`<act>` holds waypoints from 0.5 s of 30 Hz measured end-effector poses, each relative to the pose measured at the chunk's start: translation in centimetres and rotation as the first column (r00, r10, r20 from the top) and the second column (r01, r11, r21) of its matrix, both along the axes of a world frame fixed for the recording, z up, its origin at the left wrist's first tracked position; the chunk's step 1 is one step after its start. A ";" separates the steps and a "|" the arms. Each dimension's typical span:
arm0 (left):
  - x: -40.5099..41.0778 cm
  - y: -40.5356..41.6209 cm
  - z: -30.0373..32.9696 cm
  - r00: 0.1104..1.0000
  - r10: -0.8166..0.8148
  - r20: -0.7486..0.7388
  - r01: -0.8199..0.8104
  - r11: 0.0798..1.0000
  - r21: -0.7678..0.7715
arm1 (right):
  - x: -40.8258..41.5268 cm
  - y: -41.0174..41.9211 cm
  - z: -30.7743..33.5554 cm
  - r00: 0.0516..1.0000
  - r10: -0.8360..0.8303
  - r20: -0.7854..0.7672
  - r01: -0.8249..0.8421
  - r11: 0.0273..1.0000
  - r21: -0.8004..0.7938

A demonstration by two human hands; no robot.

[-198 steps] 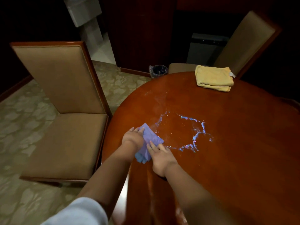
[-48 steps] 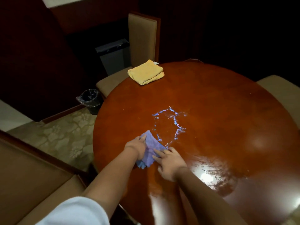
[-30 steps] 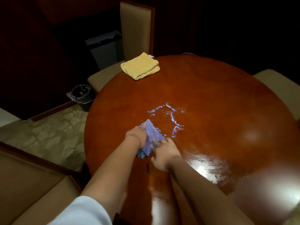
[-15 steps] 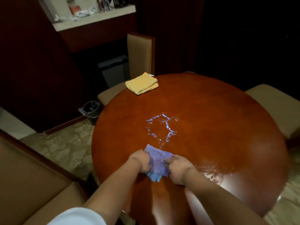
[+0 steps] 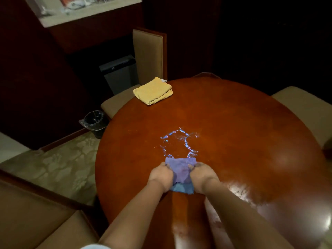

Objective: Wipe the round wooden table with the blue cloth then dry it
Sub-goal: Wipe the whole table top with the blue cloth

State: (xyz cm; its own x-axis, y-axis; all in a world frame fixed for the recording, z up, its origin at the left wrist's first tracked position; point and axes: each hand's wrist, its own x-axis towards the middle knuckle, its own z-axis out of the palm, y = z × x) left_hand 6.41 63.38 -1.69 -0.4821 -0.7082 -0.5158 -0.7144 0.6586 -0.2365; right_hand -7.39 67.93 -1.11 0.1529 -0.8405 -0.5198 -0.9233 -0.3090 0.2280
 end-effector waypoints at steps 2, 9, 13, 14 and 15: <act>-0.1 -1.5 -0.2 1.000 -0.006 -0.002 0.006 1.000 -0.026 | 0.1 -1.5 0.3 1.000 -0.010 0.000 0.010 1.000 -0.003; 0.1 -5.3 -0.1 0.998 0.006 -0.059 -0.007 1.000 -0.026 | 0.8 -5.2 -0.2 0.998 -0.059 0.017 0.059 0.998 0.021; 0.2 -4.7 0.2 0.998 -0.015 -0.054 0.012 0.999 -0.047 | 0.7 -4.4 -0.5 0.994 -0.087 0.063 0.086 0.996 0.018; 0.2 -4.3 0.2 0.998 -0.015 -0.061 0.012 0.999 -0.048 | 0.7 -3.8 -0.5 0.994 -0.084 0.065 0.083 0.996 0.012; 0.2 -3.7 0.3 0.998 -0.011 -0.066 0.008 0.999 -0.047 | 0.8 -3.2 -0.4 0.996 -0.071 0.056 0.070 0.998 0.004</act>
